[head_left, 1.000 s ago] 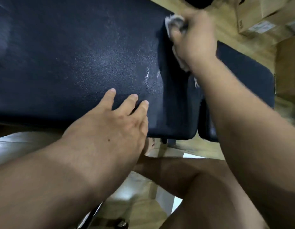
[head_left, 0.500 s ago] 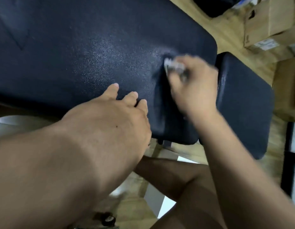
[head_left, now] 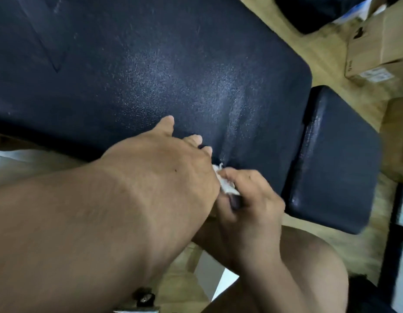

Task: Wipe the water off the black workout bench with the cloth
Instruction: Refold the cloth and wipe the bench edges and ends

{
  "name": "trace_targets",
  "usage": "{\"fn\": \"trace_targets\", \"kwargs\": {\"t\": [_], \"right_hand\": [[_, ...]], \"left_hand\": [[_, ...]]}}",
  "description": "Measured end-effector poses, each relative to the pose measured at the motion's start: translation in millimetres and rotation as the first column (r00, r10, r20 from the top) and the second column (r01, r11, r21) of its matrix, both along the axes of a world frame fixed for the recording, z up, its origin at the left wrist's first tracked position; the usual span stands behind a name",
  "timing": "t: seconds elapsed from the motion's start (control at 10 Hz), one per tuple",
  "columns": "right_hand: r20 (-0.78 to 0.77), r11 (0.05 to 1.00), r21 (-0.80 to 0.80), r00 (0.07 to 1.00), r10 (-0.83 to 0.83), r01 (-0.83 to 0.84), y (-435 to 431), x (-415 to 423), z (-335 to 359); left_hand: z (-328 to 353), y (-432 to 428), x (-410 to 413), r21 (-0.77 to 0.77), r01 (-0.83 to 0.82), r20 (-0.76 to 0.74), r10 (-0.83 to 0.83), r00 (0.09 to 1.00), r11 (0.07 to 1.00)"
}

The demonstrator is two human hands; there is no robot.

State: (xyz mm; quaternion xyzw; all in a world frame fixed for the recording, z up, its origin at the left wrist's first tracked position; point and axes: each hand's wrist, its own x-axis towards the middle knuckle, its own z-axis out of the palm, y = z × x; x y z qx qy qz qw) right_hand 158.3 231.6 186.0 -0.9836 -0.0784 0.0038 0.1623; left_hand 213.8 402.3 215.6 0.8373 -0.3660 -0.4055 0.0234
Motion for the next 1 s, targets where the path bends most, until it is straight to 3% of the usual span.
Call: {"fn": "trace_targets", "kwargs": {"t": [0.2,0.3,0.4,0.6,0.7,0.8,0.9,1.0], "right_hand": [[0.083,0.996,-0.082,0.996,-0.015,0.022,6.4,104.4,-4.0],[0.085,0.982,-0.081,0.983,-0.161,0.168,-5.1,213.8,-4.5],[0.109,0.955,-0.148,0.964,-0.243,0.258,-27.2,231.4,-4.8],[0.134,0.875,-0.106,0.879,-0.457,0.472,-55.8,97.2,-19.3],[0.017,0.868,-0.054,0.870,-0.493,0.493,-37.2,-2.5,-8.3],[-0.095,0.862,-0.003,0.858,-0.504,0.506,-17.7,-51.6,-0.2],[-0.214,0.667,0.257,0.714,-0.667,0.700,-17.7,-84.9,5.3],[-0.219,0.467,0.413,0.583,-0.783,0.782,-36.2,-95.7,8.8]], "left_hand": [[7.4,-3.9,-0.1,0.017,0.005,0.038,-0.006,0.999,1.000],[12.2,0.4,2.2,0.001,-0.024,0.000,0.024,1.000,1.000],[10.2,6.5,-1.1,-0.015,-0.013,0.041,0.014,0.999,1.000],[-5.5,25.5,-17.8,-0.063,0.047,0.222,-0.032,0.975,0.997],[-6.8,29.6,-24.2,-0.087,0.066,0.301,-0.037,0.953,0.994],[-8.4,30.9,-30.7,-0.085,0.079,0.357,-0.043,0.933,0.993],[-16.7,37.7,-37.5,-0.126,0.024,0.383,0.027,0.924,0.992],[-20.1,39.3,-41.7,-0.160,0.001,0.383,0.061,0.922,0.987]]}}
